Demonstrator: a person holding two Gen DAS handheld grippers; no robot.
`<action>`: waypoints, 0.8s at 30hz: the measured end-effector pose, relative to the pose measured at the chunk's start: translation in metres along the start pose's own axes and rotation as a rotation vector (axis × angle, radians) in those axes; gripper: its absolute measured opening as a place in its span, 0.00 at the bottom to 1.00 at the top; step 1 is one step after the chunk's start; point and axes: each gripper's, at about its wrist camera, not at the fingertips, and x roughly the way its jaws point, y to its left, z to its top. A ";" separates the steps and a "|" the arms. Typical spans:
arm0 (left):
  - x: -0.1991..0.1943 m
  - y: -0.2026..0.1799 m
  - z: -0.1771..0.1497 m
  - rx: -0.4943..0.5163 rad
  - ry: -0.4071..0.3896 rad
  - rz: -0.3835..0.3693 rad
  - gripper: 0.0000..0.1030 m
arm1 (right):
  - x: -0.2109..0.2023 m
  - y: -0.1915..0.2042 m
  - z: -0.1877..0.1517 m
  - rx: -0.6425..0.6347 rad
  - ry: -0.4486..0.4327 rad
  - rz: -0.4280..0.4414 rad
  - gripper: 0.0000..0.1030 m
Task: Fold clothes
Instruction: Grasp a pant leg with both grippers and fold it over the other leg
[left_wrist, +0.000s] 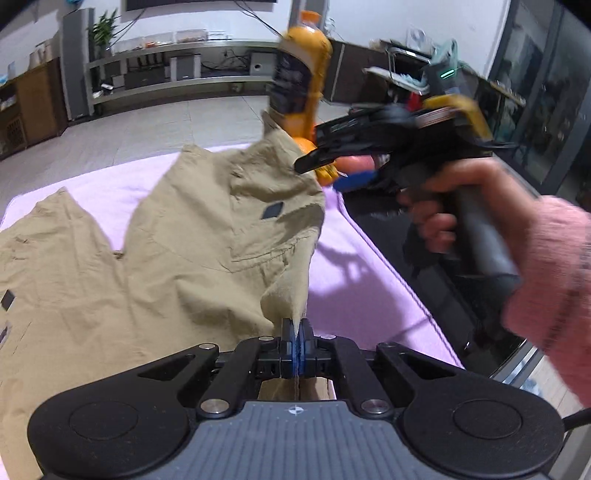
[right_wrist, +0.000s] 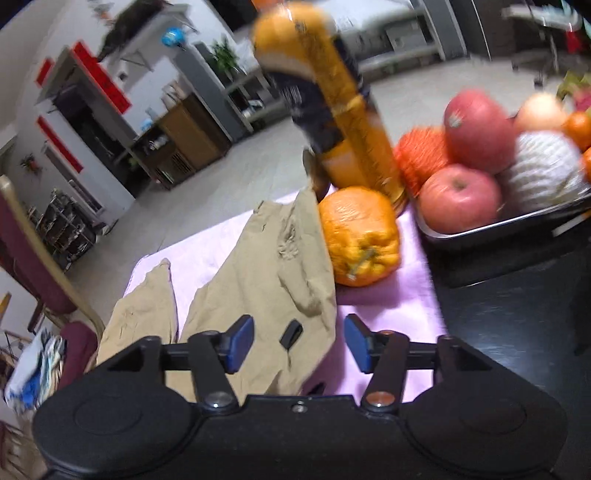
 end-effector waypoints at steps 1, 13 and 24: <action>-0.003 0.006 0.000 -0.016 -0.003 -0.007 0.03 | 0.012 0.001 0.005 0.027 0.011 -0.025 0.62; -0.015 0.070 -0.006 -0.198 -0.017 -0.150 0.03 | 0.029 0.100 0.020 -0.151 -0.228 -0.307 0.01; -0.073 0.175 -0.045 -0.428 -0.149 -0.206 0.03 | 0.052 0.295 -0.012 -0.550 -0.359 -0.281 0.01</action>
